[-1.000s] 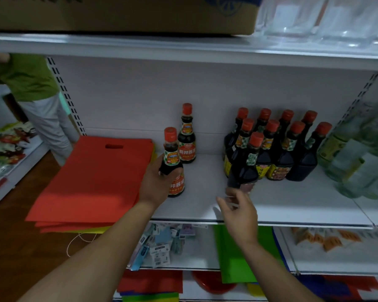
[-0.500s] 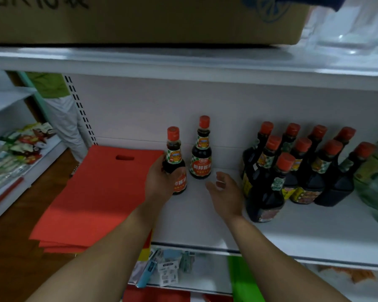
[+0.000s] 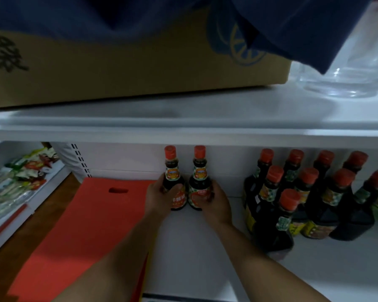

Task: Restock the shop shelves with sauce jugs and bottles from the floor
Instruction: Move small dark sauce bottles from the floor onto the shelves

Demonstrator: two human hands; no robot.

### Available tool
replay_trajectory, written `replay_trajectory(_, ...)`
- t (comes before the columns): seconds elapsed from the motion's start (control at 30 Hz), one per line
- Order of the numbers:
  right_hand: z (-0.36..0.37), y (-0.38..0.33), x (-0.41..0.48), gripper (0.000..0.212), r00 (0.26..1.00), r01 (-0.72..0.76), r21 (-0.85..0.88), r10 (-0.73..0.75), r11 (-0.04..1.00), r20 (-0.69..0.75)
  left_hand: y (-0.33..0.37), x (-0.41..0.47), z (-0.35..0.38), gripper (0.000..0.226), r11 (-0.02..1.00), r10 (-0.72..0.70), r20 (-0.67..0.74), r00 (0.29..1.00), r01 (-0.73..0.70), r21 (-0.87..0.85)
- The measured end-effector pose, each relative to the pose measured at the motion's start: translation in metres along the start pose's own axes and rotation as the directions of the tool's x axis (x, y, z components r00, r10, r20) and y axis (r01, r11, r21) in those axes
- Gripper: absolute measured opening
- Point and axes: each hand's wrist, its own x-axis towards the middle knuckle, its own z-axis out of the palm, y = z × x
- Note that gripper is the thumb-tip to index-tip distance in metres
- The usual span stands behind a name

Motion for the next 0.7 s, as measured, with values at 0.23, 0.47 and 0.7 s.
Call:
replay_trajectory(0.23,-0.0029,0.0037,0.0084,0.06,1.0,0.014,-0.019,-0.014,1.0,-0.003,-0.0048,0.0108,-0.0009,0.041,0.996,-0.056,0.021,0.998,0.058,-0.064)
replay_trajectory(0.47,-0.0077,0.0074,0.0083,0.064,0.999,-0.019,-0.019,0.018,1.0,-0.043,-0.0068,0.0057,0.0009,0.052,0.998,-0.024,0.086,0.996,0.029,-0.054)
replay_trajectory(0.7,-0.0048,0.0069,0.0082,0.067,0.999,-0.033,-0.007,0.033,0.999,-0.036,-0.0014,0.0042,0.0004,0.049,0.999,-0.03,0.102,0.994,0.034,-0.039)
